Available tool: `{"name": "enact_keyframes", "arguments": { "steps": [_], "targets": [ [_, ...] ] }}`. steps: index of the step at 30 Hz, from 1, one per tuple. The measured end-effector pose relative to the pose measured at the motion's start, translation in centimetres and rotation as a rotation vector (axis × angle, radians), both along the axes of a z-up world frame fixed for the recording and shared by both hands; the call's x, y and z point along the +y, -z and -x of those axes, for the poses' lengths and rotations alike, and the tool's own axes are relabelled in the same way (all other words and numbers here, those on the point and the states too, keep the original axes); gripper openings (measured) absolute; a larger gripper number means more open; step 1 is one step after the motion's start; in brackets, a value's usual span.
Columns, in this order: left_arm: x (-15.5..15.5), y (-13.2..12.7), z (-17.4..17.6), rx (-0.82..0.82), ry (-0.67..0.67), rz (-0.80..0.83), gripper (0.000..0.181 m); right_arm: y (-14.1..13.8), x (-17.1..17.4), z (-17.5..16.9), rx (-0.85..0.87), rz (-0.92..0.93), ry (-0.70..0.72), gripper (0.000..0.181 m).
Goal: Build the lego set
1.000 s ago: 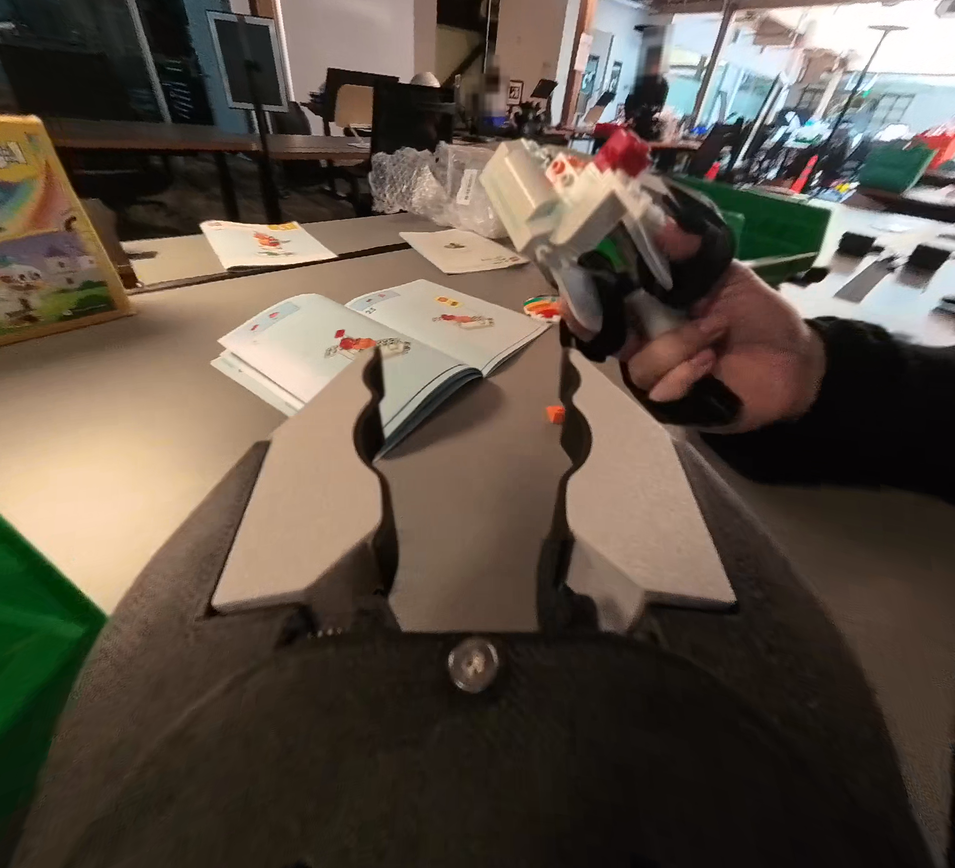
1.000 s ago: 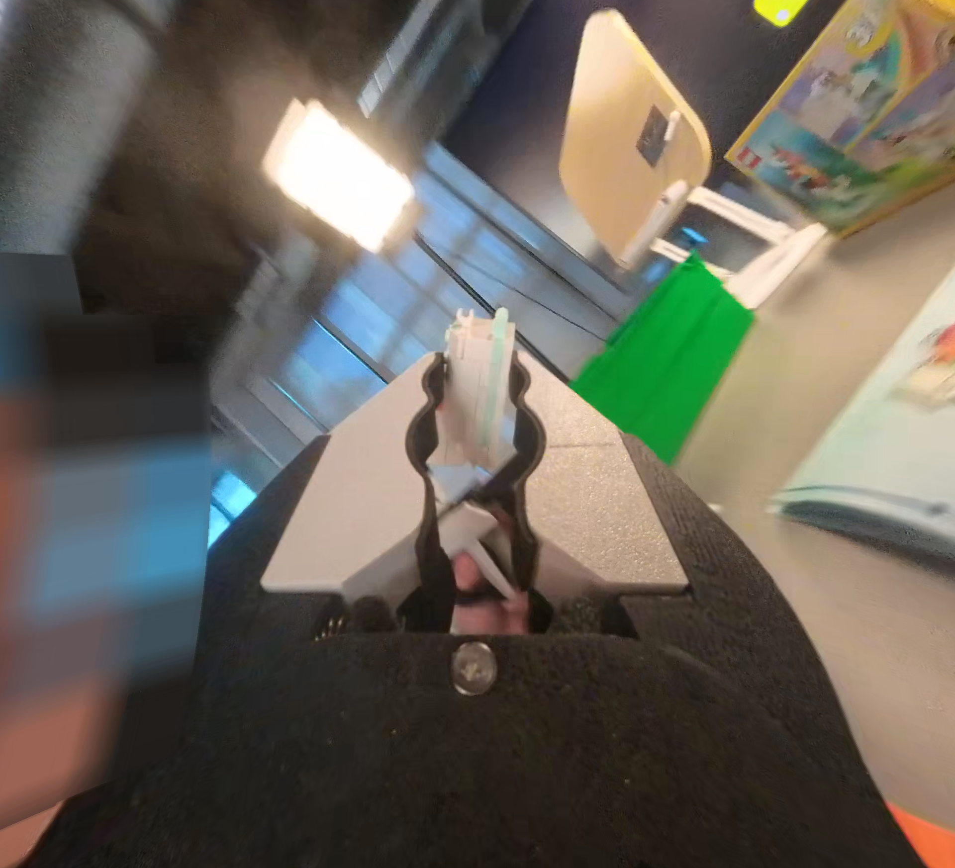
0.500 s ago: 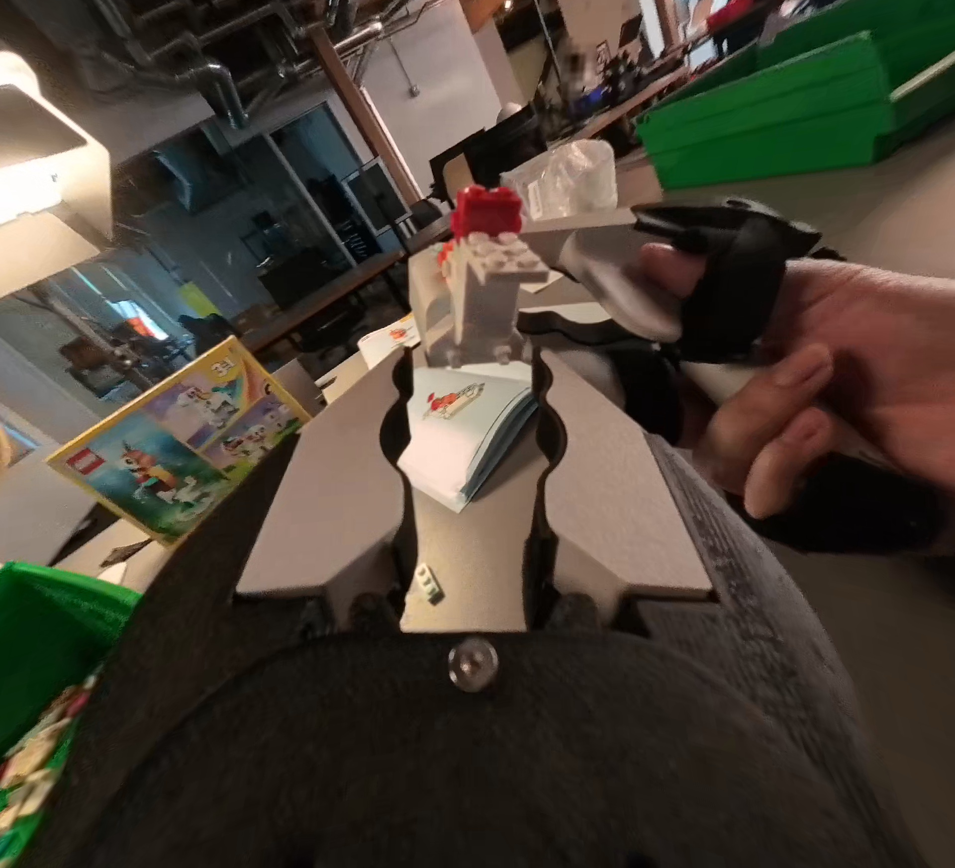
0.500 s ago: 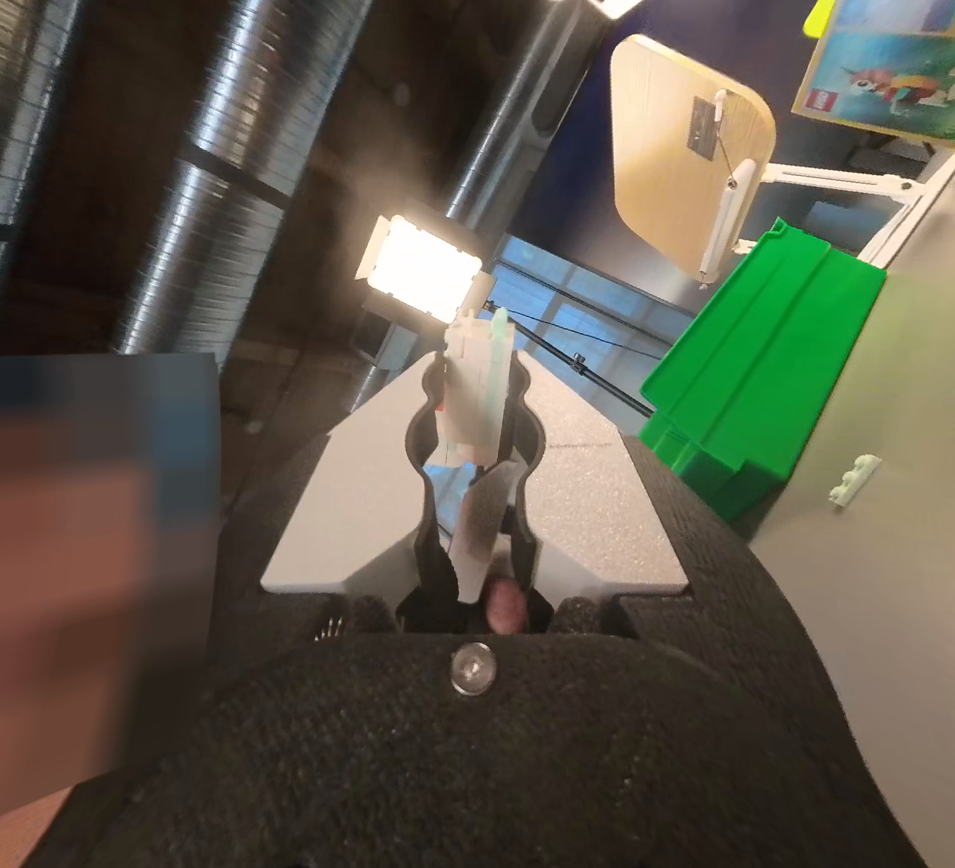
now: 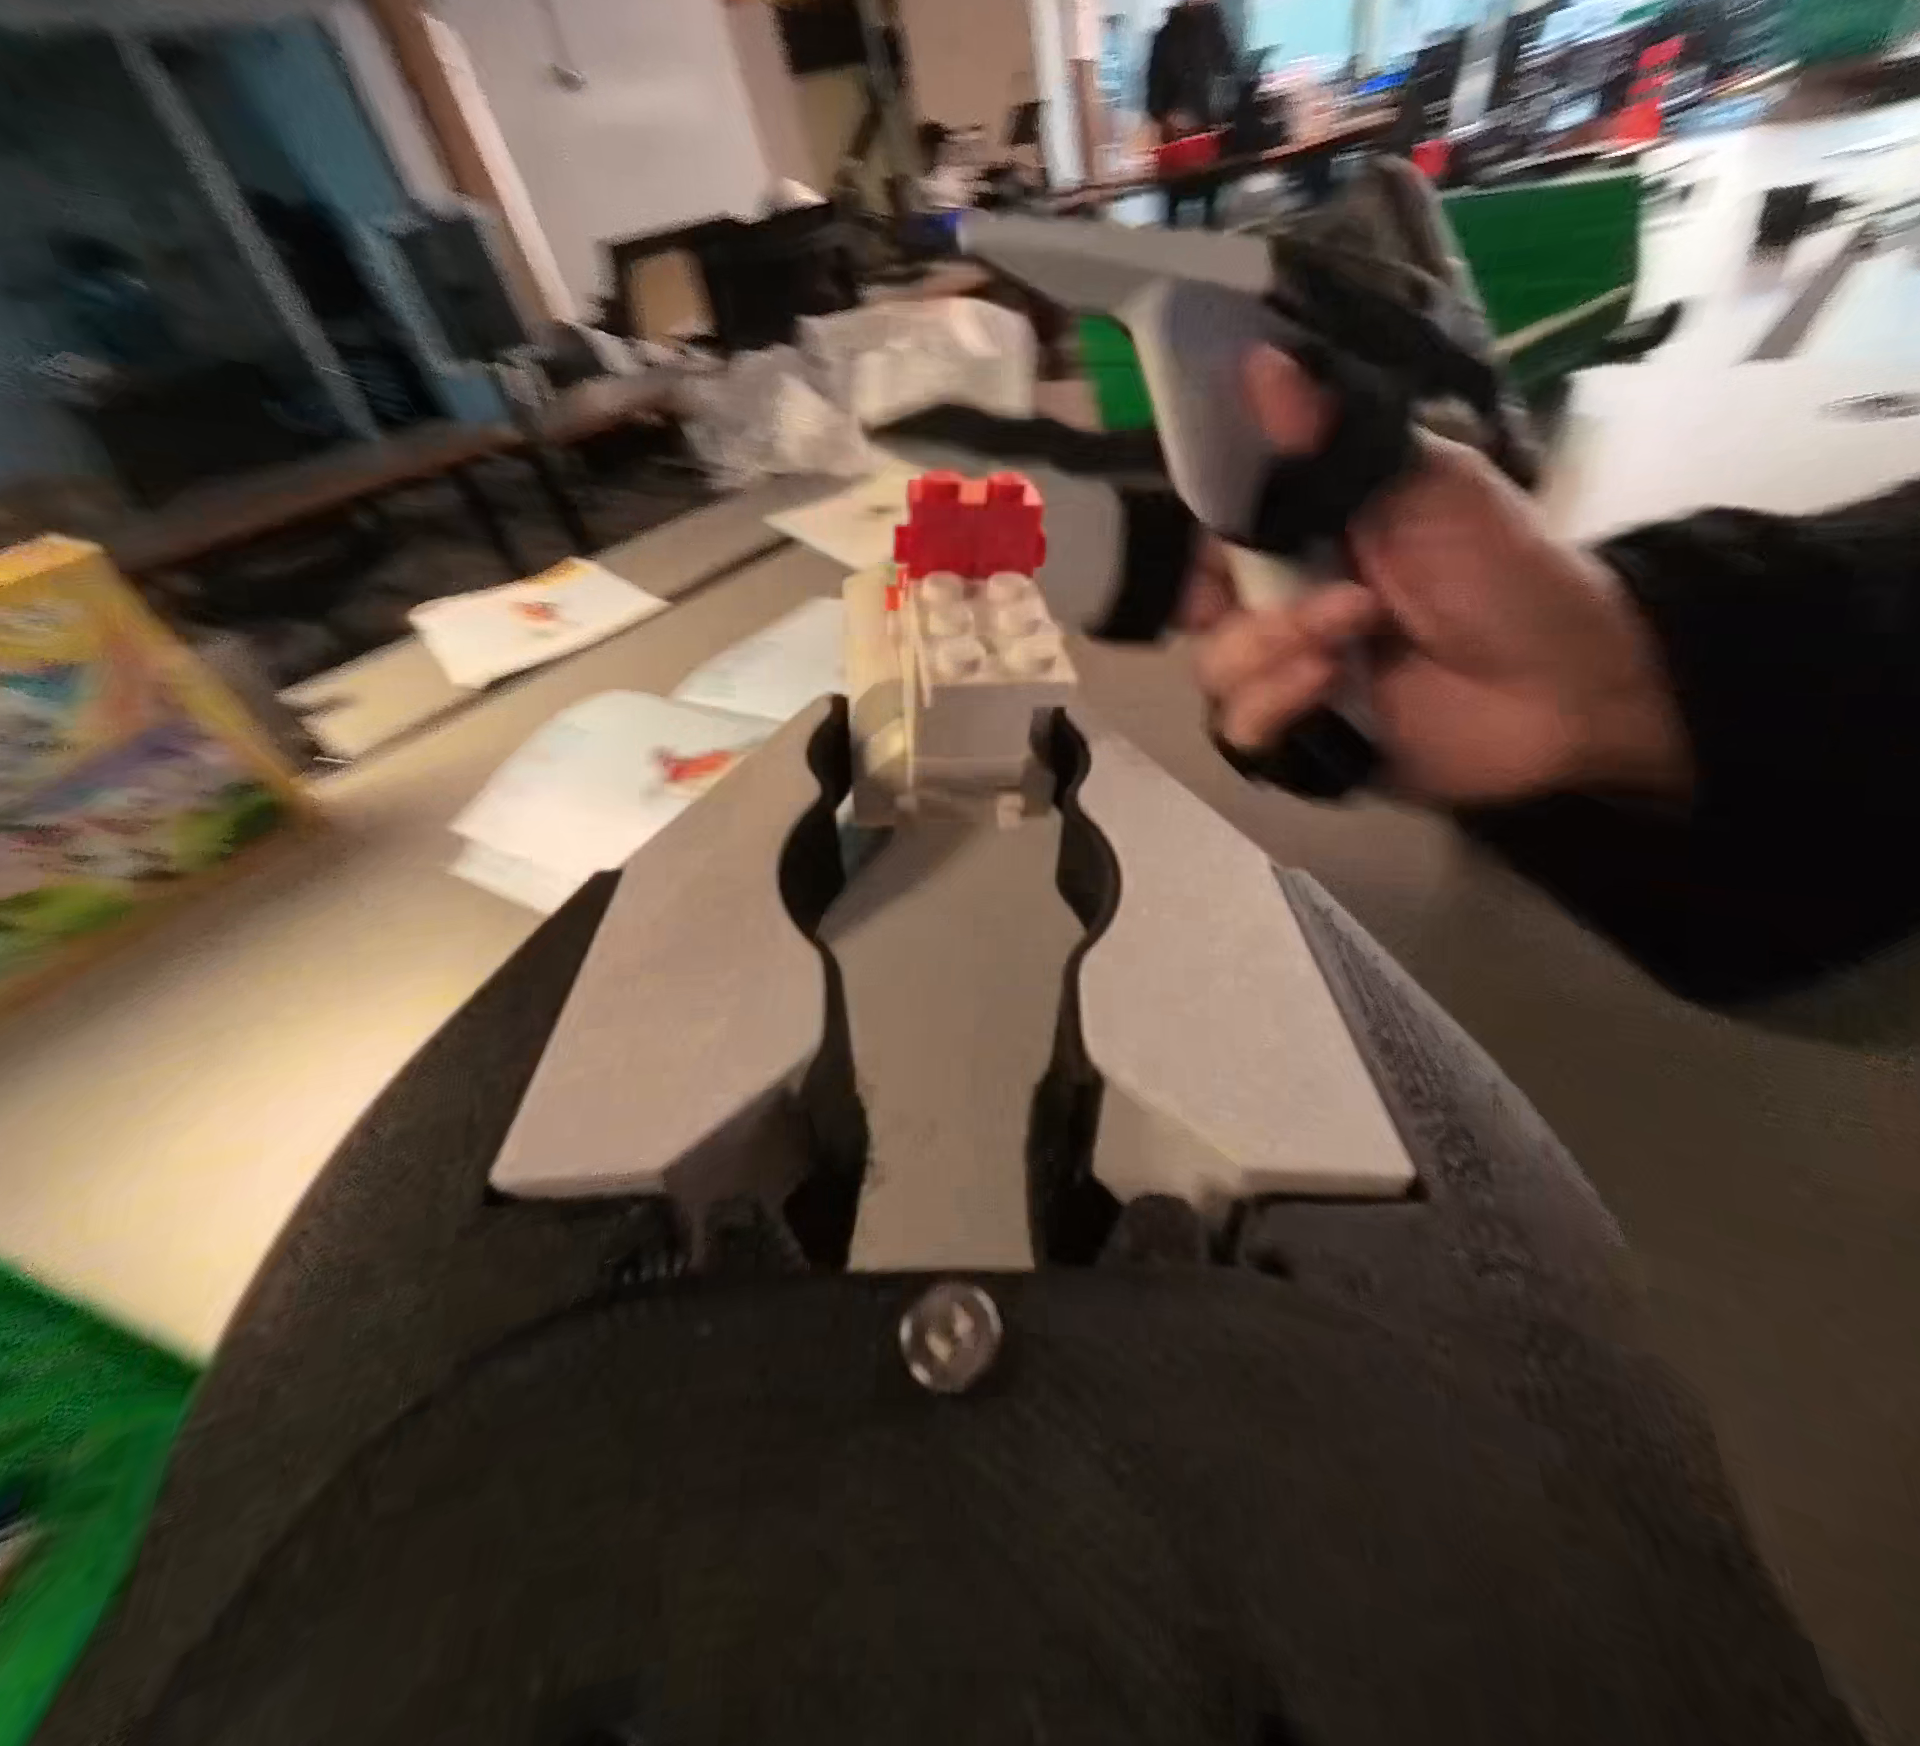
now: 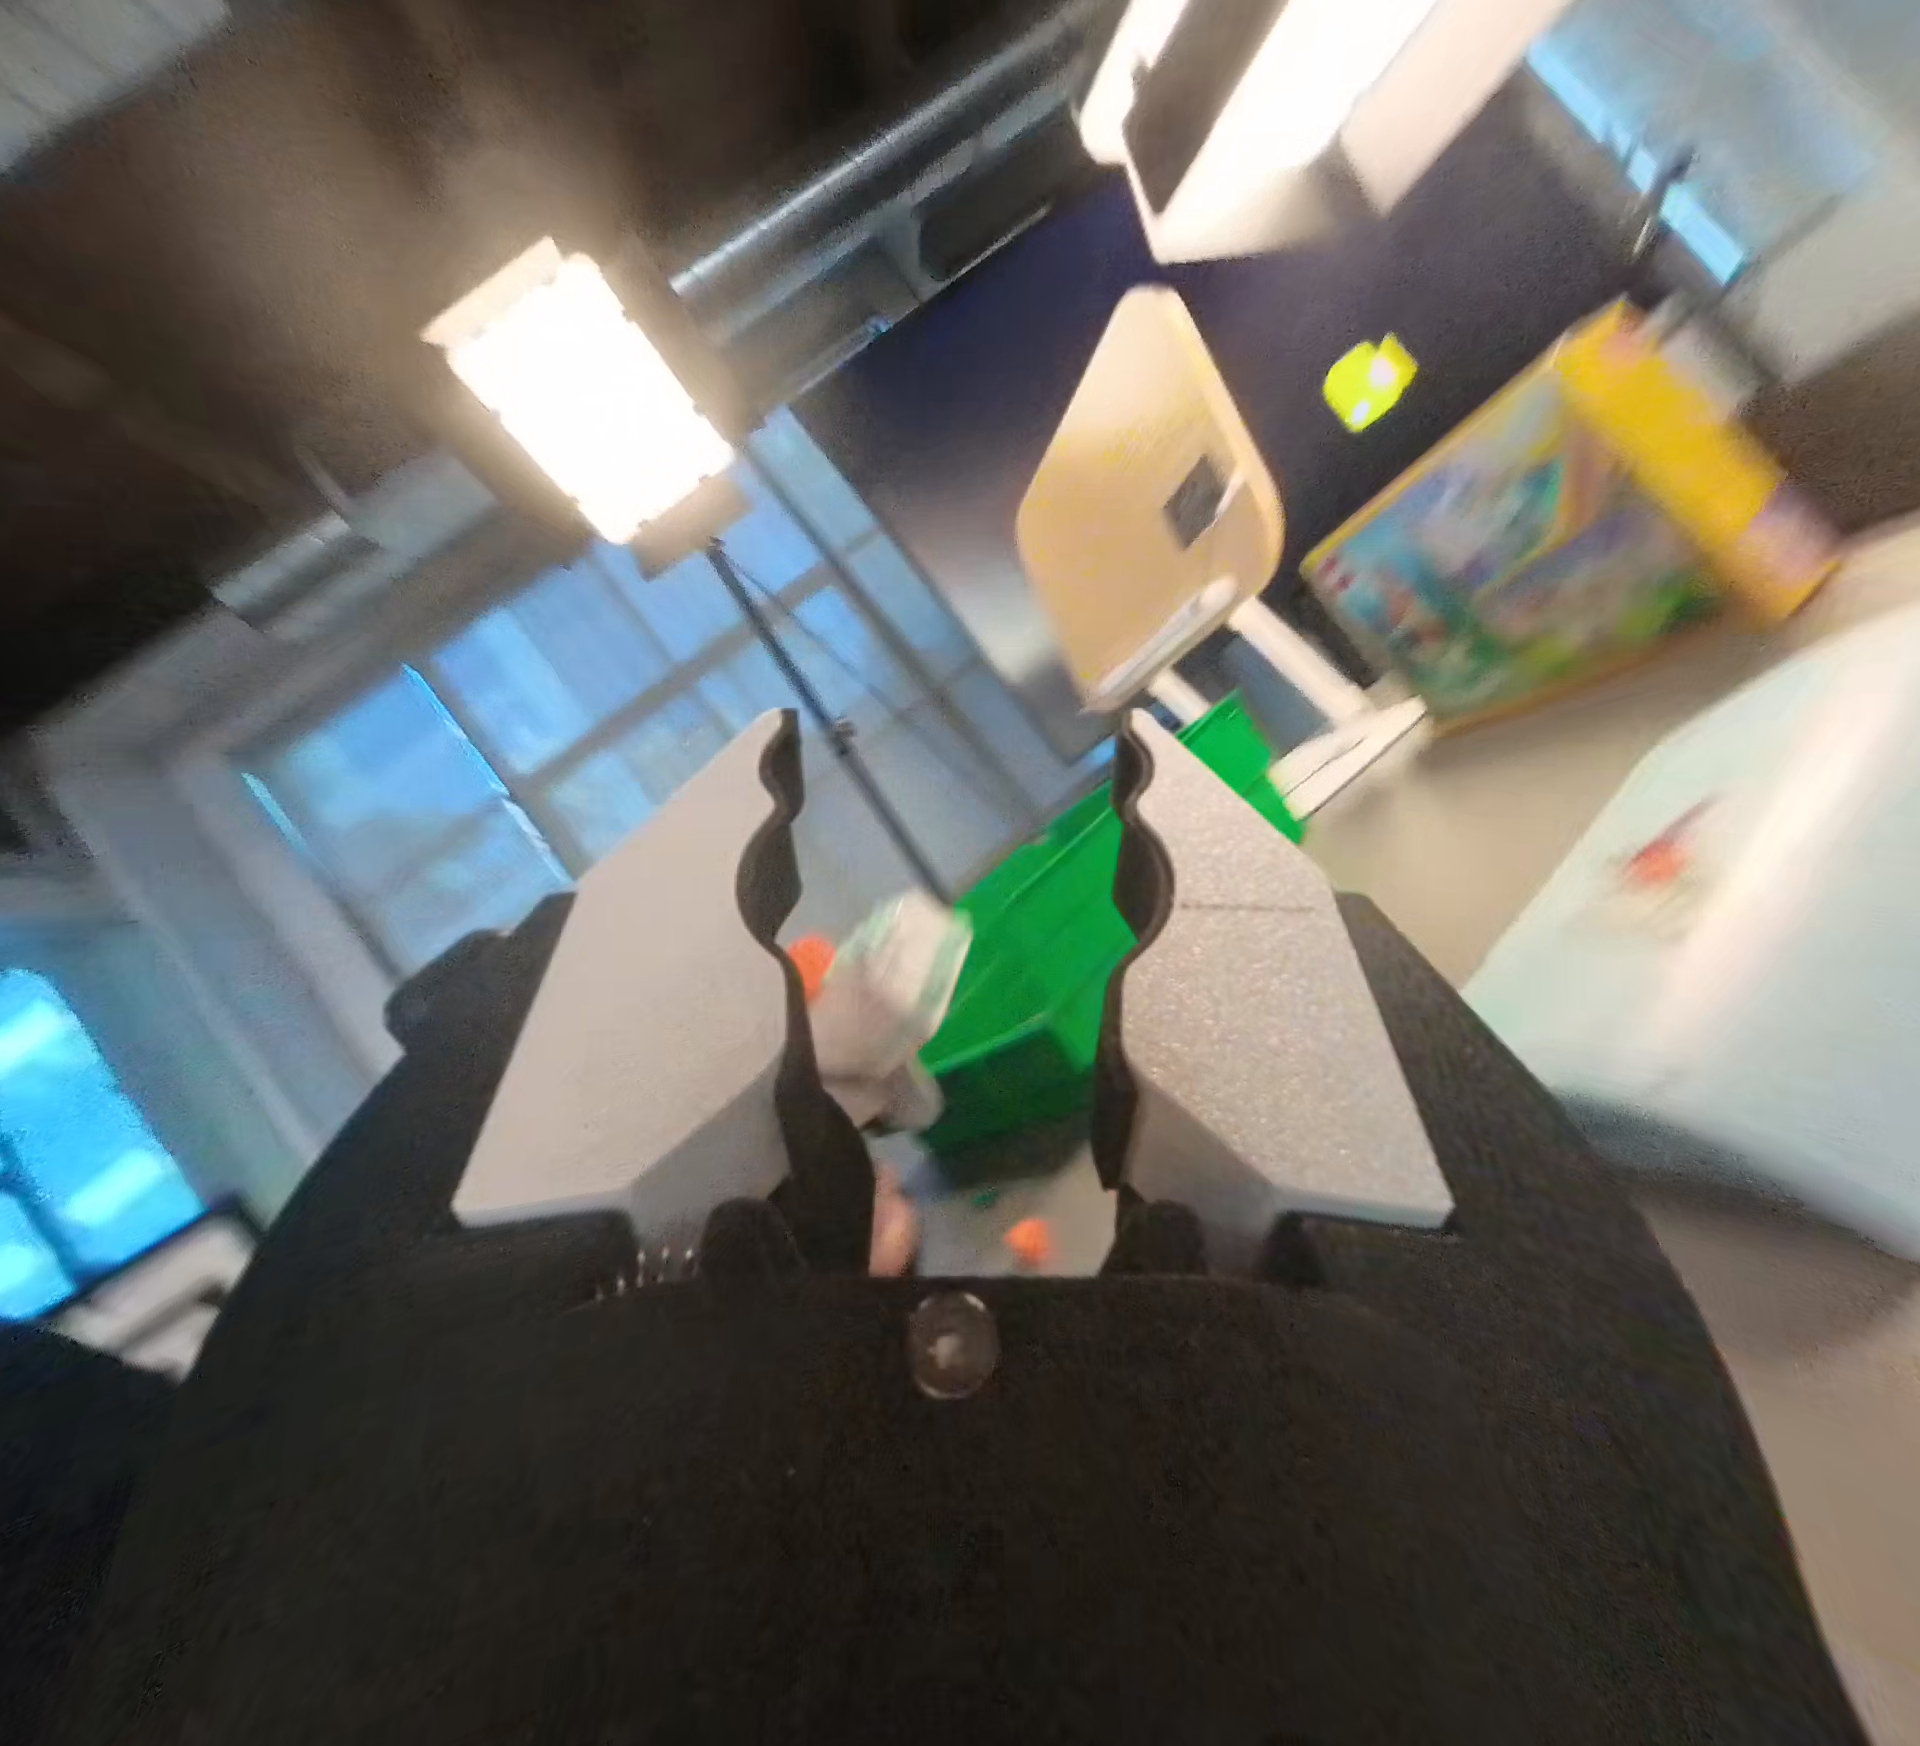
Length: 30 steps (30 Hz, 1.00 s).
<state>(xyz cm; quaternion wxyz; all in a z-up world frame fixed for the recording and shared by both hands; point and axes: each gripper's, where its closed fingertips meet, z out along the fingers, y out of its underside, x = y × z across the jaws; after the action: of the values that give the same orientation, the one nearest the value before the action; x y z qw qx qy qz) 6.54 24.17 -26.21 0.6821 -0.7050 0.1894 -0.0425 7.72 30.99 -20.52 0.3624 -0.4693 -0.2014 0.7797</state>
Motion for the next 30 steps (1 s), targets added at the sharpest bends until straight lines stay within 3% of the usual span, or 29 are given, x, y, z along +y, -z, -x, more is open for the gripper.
{"name": "enact_keyframes", "arguments": {
  "steps": [2,4,8,11,14,18,23,27,30],
  "targets": [
    [-0.1,0.9,-1.1,-0.082,0.134,0.091,0.036,-0.4,2.2,-1.3,-0.070,-0.189,0.065,0.059],
    [0.2,2.1,-2.0,-0.083,0.224,0.192,0.036,1.2,3.7,-1.8,-0.218,-0.388,0.067,0.058],
    [0.4,4.9,-3.6,-0.042,0.424,0.391,0.037,8.3,4.4,-3.5,-0.656,-0.646,-0.135,0.050],
    [-0.3,5.8,-4.3,0.006,0.576,0.455,0.037,11.0,3.1,-5.3,-0.823,-0.799,-0.237,0.040],
    [-0.7,6.3,-4.2,0.055,0.668,0.493,0.037,12.4,1.0,-5.4,-0.887,-0.948,-0.333,0.028],
    [-1.0,6.3,-3.5,0.043,0.732,0.508,0.037,14.1,-0.4,-4.7,-0.946,-1.083,-0.475,0.030],
    [-1.9,5.7,-2.4,-0.006,0.768,0.500,0.037,14.9,-0.3,-3.9,-0.936,-1.107,-0.637,0.035],
    [-2.3,5.0,-1.9,-0.051,0.789,0.478,0.036,14.7,-0.5,-3.2,-0.883,-1.092,-0.716,0.015],
    [-2.3,4.9,-1.9,-0.070,0.801,0.484,0.036,15.5,-0.2,-3.4,-0.905,-1.125,-0.717,0.014]
  ]
}}
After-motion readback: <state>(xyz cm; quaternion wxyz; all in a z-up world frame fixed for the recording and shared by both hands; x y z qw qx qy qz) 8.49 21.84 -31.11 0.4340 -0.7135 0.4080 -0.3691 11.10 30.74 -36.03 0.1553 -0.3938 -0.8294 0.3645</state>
